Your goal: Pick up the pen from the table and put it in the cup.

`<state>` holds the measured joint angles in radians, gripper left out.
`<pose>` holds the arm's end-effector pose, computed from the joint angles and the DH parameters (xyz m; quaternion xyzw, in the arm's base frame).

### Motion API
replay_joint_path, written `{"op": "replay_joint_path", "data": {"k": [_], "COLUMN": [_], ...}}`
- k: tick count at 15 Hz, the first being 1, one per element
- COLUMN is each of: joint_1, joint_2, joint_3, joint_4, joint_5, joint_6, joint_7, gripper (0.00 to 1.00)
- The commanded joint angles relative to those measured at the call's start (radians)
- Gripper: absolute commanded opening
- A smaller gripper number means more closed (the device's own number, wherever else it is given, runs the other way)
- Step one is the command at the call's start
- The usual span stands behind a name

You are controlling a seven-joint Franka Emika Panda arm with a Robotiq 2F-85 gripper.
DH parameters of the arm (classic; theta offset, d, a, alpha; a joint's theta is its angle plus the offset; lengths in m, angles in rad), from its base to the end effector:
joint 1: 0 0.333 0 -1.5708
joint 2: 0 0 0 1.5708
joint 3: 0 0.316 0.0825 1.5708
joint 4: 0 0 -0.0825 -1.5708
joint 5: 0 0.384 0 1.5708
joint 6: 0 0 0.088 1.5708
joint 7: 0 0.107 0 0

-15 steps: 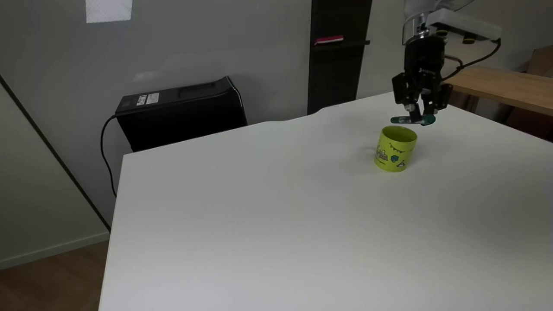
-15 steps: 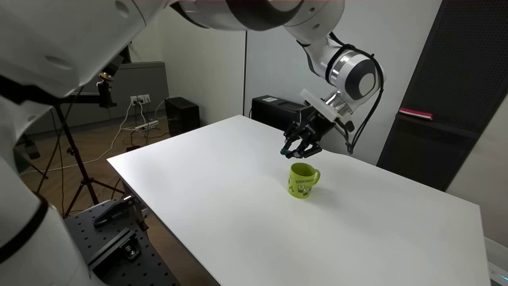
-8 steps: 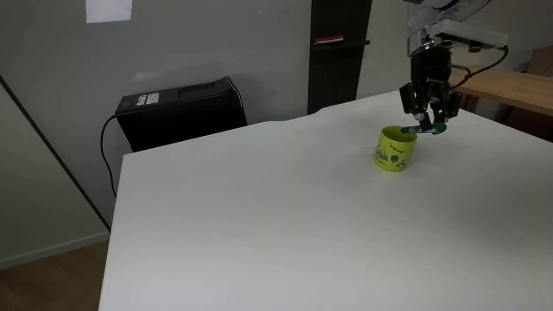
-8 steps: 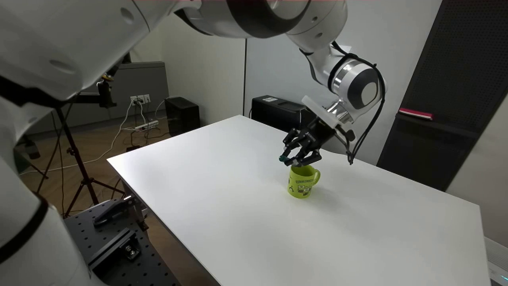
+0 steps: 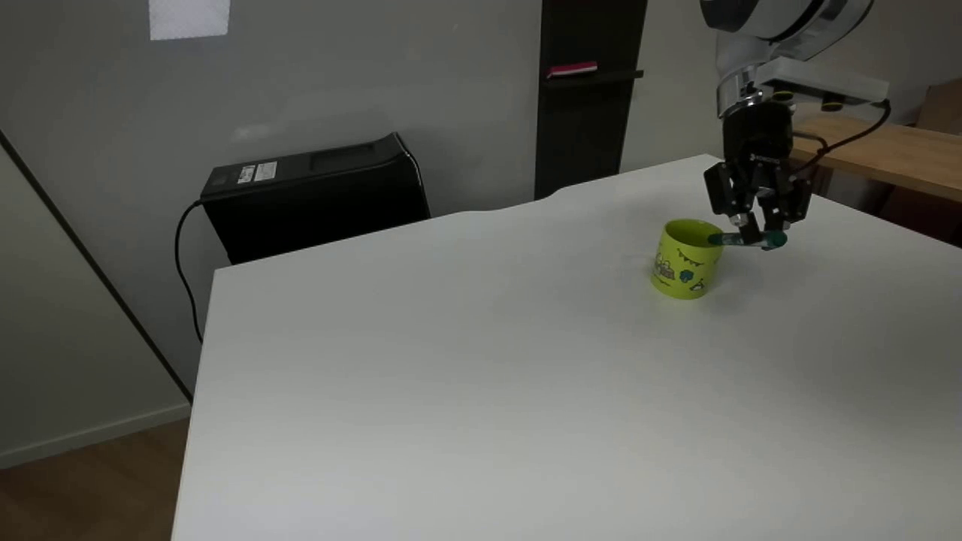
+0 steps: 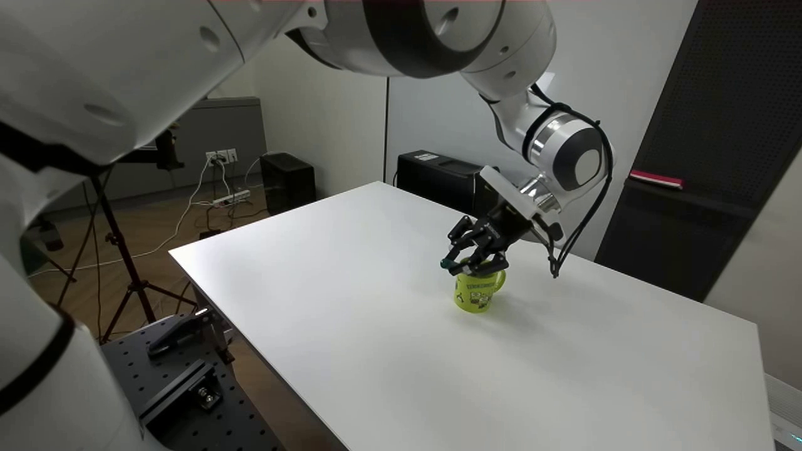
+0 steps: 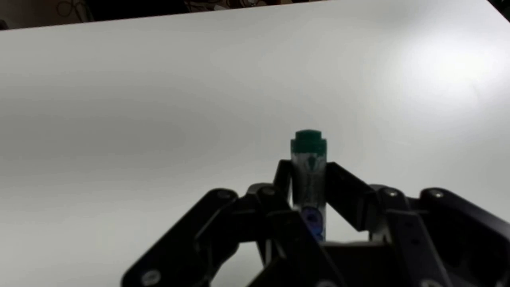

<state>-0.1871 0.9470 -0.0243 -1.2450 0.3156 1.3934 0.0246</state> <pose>0.6468 -0.0972 0.1608 -0.9012 0.1408 0.3693 0.1776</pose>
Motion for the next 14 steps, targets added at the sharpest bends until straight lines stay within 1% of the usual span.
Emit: {"op": "replay_joint_path", "data": {"k": [1, 8, 14], "joint_1": [-0.008, -0.013, -0.013], "joint_2": [0.035, 0.054, 0.049], "joint_3": [-0.002, 0.005, 0.004], "joint_4": [0.049, 0.064, 0.123], "joint_5": [0.004, -0.002, -0.021], "joint_6": [-0.022, -0.014, 0.040], "joint_7": [0.018, -0.015, -0.060], "gripper": [0.07, 0.07, 0.07]}}
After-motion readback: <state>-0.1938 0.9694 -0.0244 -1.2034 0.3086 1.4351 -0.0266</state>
